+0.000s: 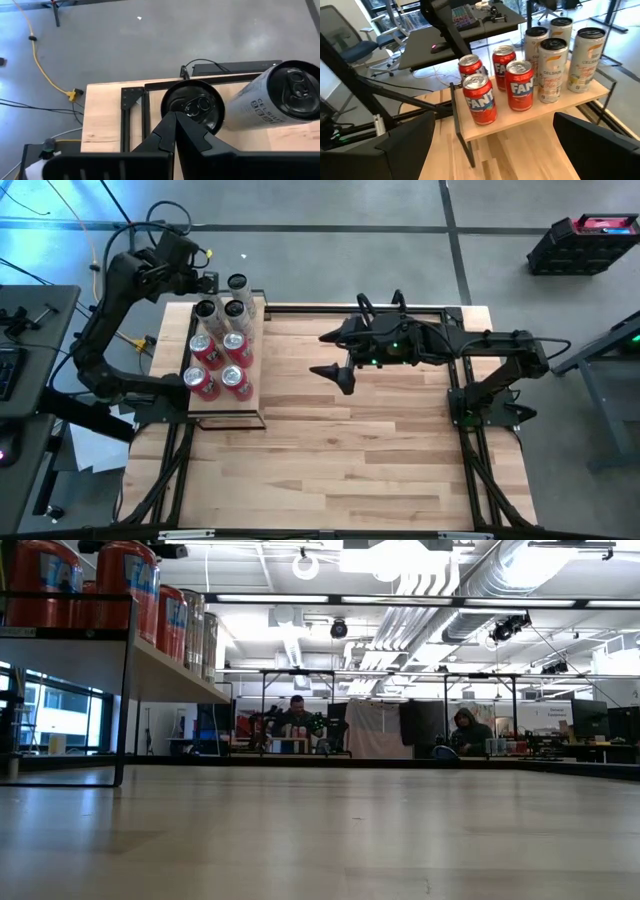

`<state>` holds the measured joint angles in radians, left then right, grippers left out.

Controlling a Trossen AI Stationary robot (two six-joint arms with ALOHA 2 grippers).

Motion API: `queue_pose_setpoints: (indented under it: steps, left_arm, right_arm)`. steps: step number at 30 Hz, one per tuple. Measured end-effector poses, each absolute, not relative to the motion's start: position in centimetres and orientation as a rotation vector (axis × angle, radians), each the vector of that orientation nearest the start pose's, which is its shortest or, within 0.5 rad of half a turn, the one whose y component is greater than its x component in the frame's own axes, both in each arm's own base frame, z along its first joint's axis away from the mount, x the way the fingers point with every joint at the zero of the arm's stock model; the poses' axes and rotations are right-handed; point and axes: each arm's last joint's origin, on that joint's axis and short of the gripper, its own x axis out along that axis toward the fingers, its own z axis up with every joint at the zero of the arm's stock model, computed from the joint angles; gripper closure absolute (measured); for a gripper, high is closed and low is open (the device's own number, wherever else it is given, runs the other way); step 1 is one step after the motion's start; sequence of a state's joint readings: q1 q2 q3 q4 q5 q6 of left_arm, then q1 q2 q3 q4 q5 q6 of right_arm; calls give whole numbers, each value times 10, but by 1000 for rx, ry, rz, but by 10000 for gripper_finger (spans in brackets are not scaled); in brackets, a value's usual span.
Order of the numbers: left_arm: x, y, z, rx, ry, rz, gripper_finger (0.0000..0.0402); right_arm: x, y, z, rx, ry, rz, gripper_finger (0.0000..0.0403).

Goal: Place canned beverage on shelf
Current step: Adjust the white yellow soda cans

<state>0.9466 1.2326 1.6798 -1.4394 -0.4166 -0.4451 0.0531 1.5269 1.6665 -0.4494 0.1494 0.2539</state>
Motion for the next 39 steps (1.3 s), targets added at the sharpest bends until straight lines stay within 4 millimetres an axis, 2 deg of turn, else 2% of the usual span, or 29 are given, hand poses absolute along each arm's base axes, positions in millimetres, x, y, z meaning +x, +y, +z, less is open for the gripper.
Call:
queue_pose_setpoints:
  steps: [13,24,39]
  left_arm:
    - [105,155,429,-643,739,1501,402]
    - [118,160,407,-601,779,1581,401]
    - [120,161,408,-608,732,1604,401]
  right_arm:
    - [335,13,433,221,270,-148,11]
    - [335,13,435,245,256,-149,11]
    - [336,11,436,281,237,-158,11]
